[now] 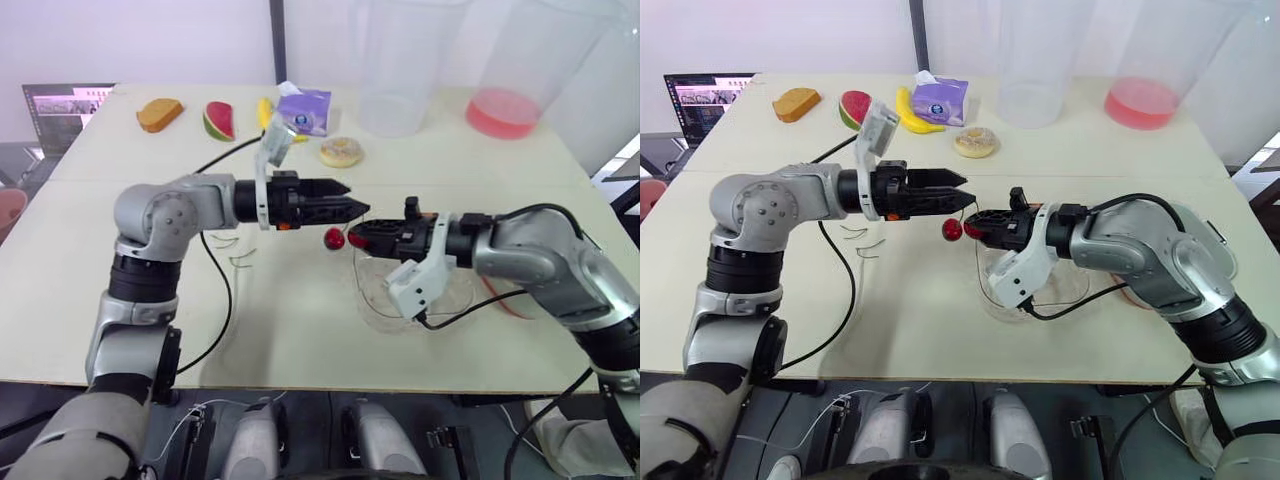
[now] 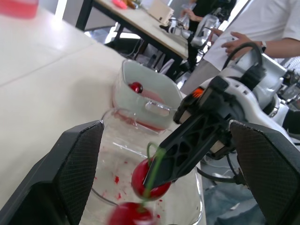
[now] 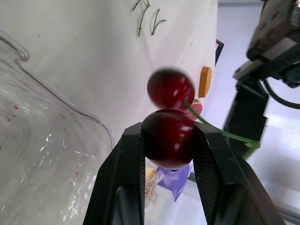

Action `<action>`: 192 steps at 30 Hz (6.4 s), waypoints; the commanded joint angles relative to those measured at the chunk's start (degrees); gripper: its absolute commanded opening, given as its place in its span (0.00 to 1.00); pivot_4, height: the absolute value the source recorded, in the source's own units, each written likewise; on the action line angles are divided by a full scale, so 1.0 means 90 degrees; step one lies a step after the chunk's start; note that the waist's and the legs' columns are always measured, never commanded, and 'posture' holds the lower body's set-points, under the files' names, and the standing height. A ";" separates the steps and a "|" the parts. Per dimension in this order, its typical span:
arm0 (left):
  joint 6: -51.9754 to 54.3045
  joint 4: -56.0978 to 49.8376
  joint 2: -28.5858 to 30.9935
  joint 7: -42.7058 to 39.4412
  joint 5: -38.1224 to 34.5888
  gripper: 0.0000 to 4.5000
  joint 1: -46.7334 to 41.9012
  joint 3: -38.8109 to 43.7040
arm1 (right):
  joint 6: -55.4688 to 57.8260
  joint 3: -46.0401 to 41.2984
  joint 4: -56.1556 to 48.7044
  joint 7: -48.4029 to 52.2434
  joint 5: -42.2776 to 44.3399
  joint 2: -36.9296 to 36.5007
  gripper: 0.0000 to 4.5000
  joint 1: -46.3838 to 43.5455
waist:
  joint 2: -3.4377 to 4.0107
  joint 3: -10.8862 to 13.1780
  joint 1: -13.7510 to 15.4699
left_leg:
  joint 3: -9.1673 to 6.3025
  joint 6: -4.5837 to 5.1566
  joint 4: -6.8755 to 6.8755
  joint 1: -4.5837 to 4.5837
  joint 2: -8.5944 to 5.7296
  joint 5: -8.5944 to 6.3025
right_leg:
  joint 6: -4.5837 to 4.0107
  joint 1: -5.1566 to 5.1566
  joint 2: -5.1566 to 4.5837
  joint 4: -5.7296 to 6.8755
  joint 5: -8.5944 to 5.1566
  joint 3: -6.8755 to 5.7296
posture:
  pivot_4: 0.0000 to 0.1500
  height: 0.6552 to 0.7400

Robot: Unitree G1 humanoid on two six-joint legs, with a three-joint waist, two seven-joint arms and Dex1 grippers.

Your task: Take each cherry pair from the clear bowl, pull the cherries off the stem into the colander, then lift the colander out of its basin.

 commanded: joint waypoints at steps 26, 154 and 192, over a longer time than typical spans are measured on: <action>0.0374 0.0146 -0.0649 0.0703 -0.0617 0.01 0.0190 0.0681 | 0.0439 -0.0416 -0.0295 0.0348 0.0146 0.0330 0.21 -0.0102 | 0.0000 0.0000 0.0012 | 0.0000 -0.0001 0.0000 0.0003 -0.0002 0.0000 | 0.0000 0.0005 -0.0001 0.0001 0.0000 0.0000 | 1.00 1.00; -0.1214 -0.1313 0.1088 -0.0658 0.0142 0.00 0.0185 -0.0005 | 1.2278 -0.6173 -0.1413 -0.4487 0.5939 0.1992 0.51 0.1698 | 0.0004 -0.0002 0.0008 | 0.0001 0.0040 -0.0022 -0.0005 -0.0003 -0.0023 | -0.0003 -0.0005 0.0014 -0.0015 0.0001 0.0008 | 1.00 1.00; -0.1151 -0.1151 0.0803 -0.0879 -0.0256 0.00 -0.0117 0.0041 | 1.0444 -0.2098 -0.1281 -0.1881 0.8024 0.2837 0.98 -0.0707 | 0.0004 0.0001 -0.0001 | -0.0003 0.0048 -0.0019 -0.0010 -0.0001 -0.0028 | -0.0003 -0.0003 0.0009 -0.0023 0.0001 -0.0001 | 1.00 1.00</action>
